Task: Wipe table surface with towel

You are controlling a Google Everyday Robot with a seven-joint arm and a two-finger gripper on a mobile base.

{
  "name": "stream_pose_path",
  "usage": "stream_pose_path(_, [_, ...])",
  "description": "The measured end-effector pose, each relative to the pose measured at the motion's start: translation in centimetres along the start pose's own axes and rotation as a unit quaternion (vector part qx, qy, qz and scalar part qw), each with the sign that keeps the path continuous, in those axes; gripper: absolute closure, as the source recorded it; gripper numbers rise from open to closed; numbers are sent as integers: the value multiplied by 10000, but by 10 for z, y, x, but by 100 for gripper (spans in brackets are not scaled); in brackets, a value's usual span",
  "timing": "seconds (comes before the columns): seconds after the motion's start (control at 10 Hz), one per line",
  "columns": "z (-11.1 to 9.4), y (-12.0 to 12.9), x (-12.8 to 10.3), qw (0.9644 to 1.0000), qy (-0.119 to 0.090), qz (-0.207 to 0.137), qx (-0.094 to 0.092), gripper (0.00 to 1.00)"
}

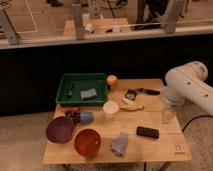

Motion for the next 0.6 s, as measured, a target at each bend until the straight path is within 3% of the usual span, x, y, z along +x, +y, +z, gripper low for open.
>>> stream_pose_path(0.5, [1,2,-1,10000,5,-24,-7,20])
stream_pose_path(0.6, [3,8,-8,9998,-34,-192,-32,20])
